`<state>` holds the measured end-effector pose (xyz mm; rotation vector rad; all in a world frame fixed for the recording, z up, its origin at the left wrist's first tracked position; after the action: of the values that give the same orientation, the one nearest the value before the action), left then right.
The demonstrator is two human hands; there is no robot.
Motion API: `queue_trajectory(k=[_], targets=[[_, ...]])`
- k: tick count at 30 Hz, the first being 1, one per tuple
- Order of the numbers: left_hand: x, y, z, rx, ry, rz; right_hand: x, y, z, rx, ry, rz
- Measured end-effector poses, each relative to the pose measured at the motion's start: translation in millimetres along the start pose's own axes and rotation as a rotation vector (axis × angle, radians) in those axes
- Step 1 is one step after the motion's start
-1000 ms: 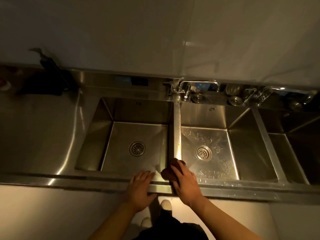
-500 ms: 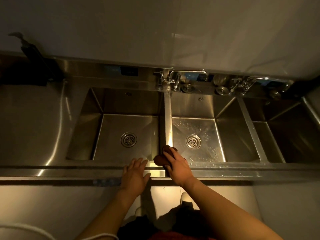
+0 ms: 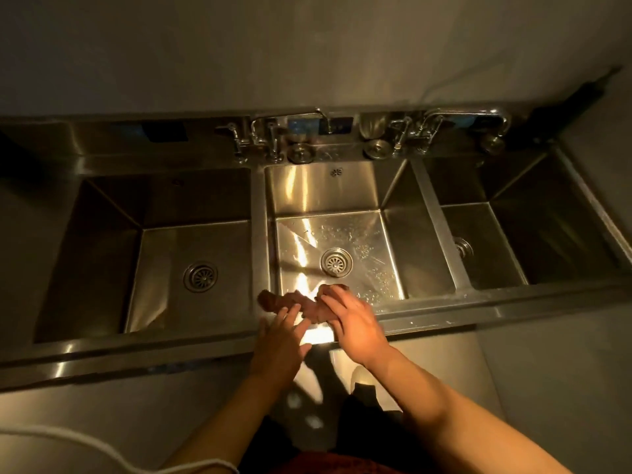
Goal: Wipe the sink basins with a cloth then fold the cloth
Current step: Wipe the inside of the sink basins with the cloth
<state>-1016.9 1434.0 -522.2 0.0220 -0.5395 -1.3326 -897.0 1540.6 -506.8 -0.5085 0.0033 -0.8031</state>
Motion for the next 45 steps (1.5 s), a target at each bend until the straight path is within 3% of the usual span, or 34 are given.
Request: queue_trajectory(k=[11, 20, 27, 31, 36, 45], targets=[[-90, 156, -26, 0.057, -0.105, -0.132, 42, 183, 73, 0.103, -0.002, -0.121], [-110, 192, -29, 0.129, -0.039, -0.075, 69, 290, 122, 0.149, 0.096, -0.184], [-114, 202, -34, 0.193, 0.021, -0.044, 73, 289, 119, 0.109, 0.127, -0.287], [-113, 198, -38, 0.237, 0.066, -0.002, 65, 240, 94, 0.139, 0.037, -0.115], [-105, 198, -31, 0.382, 0.207, 0.034, 42, 182, 80, -0.078, 0.161, -0.038], [-107, 198, -40, 0.211, 0.096, -0.012, 56, 242, 104, 0.023, 0.089, -0.063]])
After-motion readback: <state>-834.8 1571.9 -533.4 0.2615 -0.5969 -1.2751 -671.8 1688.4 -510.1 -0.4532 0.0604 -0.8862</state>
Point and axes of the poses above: each hand's wrist, its own x-axis away from the middle knuckle, its own z-axis out of the back of the hand, y = z × x, the point moved 8 cm from there along -x, towards the middle knuckle, and after that the axes turned 3 degrees about -z, right-handed, at the moved point
